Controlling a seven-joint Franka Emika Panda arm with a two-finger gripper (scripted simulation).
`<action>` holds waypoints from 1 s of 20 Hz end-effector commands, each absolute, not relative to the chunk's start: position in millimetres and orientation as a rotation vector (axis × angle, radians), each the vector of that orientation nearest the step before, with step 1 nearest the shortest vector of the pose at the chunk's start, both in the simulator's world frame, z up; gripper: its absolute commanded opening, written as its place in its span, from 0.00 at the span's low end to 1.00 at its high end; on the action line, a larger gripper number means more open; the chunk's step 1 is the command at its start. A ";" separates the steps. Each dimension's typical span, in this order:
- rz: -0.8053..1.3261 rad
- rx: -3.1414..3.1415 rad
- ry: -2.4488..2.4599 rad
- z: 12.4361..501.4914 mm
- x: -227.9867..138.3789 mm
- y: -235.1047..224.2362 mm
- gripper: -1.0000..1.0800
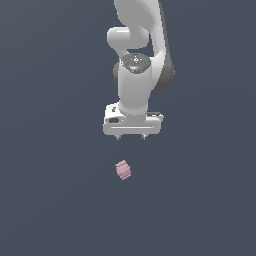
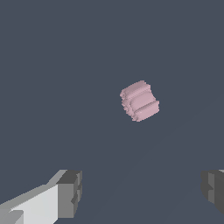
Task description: Pick up the object and move it to a goal position.
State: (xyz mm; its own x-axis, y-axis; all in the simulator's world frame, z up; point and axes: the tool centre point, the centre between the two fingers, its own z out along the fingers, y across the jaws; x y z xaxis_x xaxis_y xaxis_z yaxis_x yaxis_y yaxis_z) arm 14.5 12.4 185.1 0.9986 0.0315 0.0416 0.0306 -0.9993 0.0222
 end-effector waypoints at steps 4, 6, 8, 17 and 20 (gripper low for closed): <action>0.069 3.119 0.064 186.9 15.7 15.5 0.96; 0.077 3.120 0.092 190.4 17.7 21.2 0.96; 0.085 3.121 0.124 194.6 19.8 28.1 0.96; 0.089 3.120 0.157 195.9 22.7 32.0 0.96; 0.085 3.117 0.187 192.1 26.4 30.2 0.96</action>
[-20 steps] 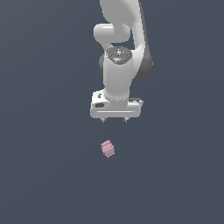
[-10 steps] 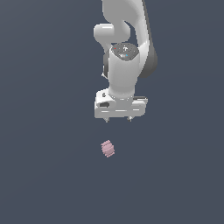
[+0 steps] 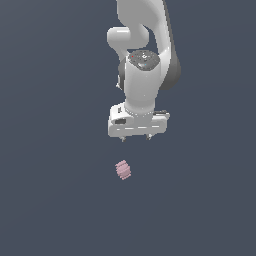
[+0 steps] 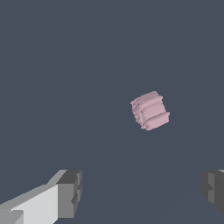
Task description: Pick up the object and move it to a goal position.
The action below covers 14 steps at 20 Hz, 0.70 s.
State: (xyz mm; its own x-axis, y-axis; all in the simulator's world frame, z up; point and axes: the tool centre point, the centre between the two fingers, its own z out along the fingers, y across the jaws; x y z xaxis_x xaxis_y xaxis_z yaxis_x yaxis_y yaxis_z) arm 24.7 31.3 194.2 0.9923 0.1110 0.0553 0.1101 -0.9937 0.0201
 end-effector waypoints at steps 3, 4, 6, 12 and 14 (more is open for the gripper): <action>0.078 3.114 0.233 185.6 32.1 26.9 0.96; 0.075 3.112 0.251 182.9 34.4 25.5 0.96; 0.068 3.108 0.294 176.7 39.6 22.4 0.96; 0.043 3.089 0.464 150.0 58.8 9.0 0.96; 0.033 3.081 0.529 139.2 65.5 3.4 0.96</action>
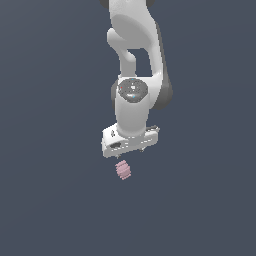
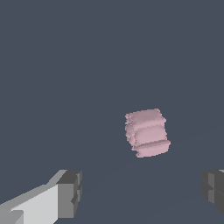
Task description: Pick up the object and move it to a goal position.
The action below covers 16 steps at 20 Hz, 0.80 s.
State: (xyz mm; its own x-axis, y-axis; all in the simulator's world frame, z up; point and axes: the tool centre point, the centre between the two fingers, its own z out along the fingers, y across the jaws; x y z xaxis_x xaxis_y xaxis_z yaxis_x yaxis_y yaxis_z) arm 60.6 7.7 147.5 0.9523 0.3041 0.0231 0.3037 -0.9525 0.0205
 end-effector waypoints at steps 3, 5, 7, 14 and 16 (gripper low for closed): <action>0.022 3.070 0.613 124.7 73.6 -4.0 0.96; 0.015 3.063 0.659 116.4 77.9 -8.2 0.96; 0.010 3.057 0.698 109.3 81.2 -11.9 0.96; 0.001 3.043 0.777 94.4 87.7 -19.8 0.96; 0.000 3.042 0.784 93.0 88.2 -20.5 0.96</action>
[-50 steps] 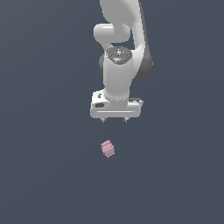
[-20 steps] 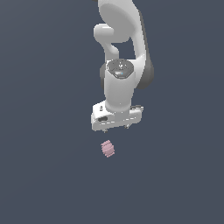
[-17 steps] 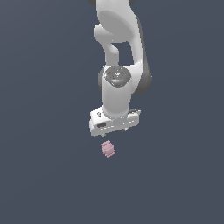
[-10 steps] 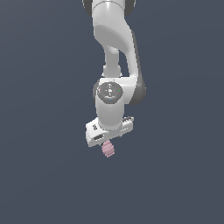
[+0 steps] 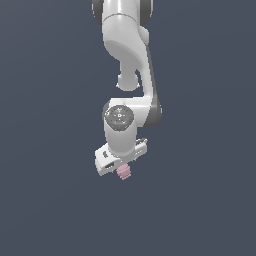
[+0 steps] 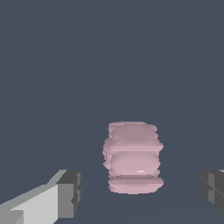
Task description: Pick up the object and move it to a goal position.
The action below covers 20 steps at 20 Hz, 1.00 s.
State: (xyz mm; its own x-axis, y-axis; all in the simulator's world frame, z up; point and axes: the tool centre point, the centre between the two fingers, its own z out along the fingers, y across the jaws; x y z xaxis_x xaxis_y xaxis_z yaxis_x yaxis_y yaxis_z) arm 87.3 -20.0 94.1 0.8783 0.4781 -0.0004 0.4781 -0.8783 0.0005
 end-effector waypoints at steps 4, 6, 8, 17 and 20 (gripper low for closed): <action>-0.001 3.043 0.779 91.7 87.6 -20.5 0.96; -0.001 3.043 0.780 86.6 87.6 -20.4 0.96; -0.001 3.043 0.781 78.2 87.4 -20.4 0.96; 0.000 3.042 0.785 41.7 87.3 -20.7 0.96; 0.000 3.042 0.785 42.8 88.3 -20.6 0.96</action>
State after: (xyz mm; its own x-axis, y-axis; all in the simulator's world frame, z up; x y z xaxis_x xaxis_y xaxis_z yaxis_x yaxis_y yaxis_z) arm 87.3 -20.6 42.1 0.8752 0.4838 -0.0015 0.4838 -0.8752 -0.0008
